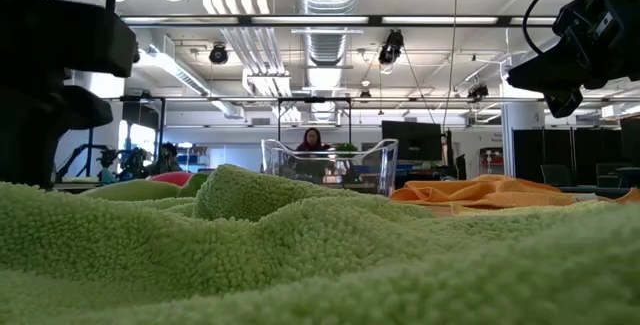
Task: Fold microfiber towels
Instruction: Fold the top green microfiber towel
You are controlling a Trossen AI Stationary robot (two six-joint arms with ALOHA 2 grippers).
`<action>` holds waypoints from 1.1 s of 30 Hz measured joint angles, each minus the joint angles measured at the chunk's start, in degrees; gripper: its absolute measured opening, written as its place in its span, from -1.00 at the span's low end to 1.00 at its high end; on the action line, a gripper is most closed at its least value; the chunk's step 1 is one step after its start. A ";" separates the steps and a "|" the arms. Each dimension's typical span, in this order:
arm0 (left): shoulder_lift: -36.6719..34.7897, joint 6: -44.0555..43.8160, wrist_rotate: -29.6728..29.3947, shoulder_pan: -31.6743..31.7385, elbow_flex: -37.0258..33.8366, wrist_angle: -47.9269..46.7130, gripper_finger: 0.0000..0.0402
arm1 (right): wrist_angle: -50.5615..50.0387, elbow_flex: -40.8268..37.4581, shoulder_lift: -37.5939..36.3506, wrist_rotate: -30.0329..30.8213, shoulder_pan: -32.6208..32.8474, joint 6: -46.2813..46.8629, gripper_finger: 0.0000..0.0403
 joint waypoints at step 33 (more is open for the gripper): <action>-20.03 -11.72 -3.25 0.08 0.79 -6.46 -0.99 | 11.04 -0.31 0.04 0.43 0.09 4.95 -0.66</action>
